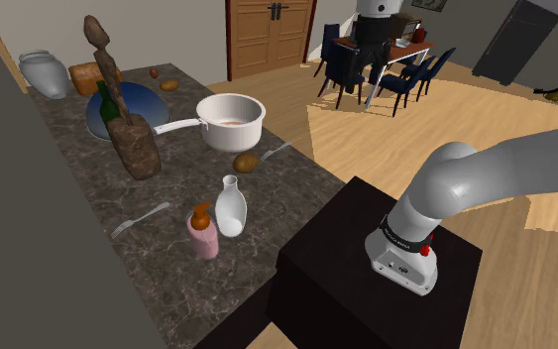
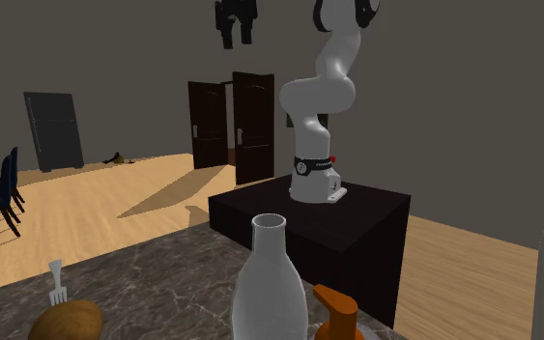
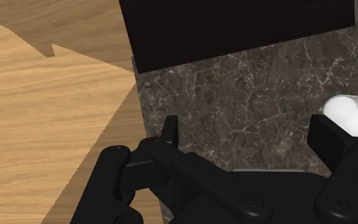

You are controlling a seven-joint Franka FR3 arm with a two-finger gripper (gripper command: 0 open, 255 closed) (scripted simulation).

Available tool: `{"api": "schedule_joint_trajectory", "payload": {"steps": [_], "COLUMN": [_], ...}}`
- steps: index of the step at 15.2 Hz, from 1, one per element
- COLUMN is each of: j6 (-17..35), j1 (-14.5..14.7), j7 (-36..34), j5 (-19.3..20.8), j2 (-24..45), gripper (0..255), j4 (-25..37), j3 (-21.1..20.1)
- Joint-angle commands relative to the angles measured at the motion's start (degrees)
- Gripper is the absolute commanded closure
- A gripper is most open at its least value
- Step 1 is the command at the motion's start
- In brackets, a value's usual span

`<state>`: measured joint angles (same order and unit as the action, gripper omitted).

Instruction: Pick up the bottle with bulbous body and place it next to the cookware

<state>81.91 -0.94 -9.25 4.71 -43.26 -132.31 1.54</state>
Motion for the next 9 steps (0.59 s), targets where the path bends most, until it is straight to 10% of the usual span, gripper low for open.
{"api": "schedule_joint_trajectory", "payload": {"steps": [1, 9], "j6": [0.0, 12.7], "j1": [0.0, 1.9], "j7": [0.0, -9.7], "j5": [0.0, -6.0], "j2": [0.0, 5.7], "gripper": [0, 0], "j4": [0.0, -6.4], "j3": [0.0, -6.2]}}
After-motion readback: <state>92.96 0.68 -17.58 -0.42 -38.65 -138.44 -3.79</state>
